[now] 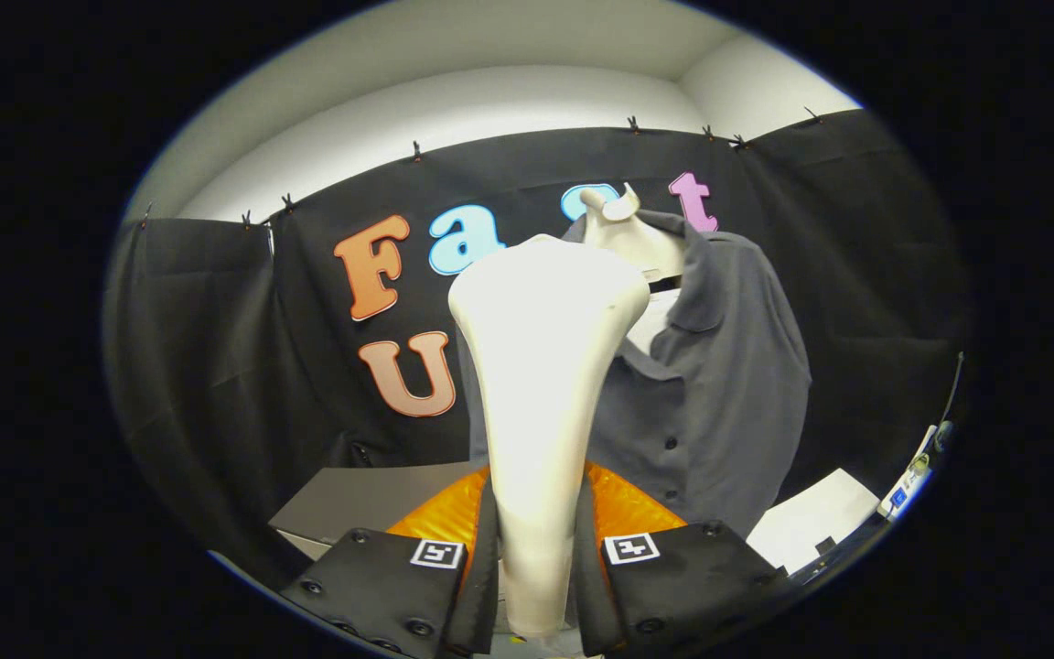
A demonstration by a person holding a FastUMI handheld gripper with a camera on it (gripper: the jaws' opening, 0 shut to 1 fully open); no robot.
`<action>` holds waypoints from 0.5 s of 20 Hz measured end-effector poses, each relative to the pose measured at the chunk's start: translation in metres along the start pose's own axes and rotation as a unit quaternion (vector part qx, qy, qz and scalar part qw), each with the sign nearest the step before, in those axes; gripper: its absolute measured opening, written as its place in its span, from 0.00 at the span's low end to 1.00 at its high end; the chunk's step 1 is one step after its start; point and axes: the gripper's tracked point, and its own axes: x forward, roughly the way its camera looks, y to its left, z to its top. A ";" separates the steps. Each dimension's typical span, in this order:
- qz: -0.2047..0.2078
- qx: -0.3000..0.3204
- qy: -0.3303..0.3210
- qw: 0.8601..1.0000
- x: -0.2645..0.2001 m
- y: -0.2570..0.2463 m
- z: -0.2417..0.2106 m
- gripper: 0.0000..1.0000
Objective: Iron the clothes twice with a garment steamer, once on the left side and once on the right side.
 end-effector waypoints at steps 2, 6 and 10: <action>-0.014 0.003 -0.005 1.000 -0.005 -0.018 0.004 0.42; -0.031 0.008 -0.003 0.999 -0.004 -0.042 0.003 0.42; -0.030 0.008 0.008 0.999 0.009 -0.046 -0.005 0.42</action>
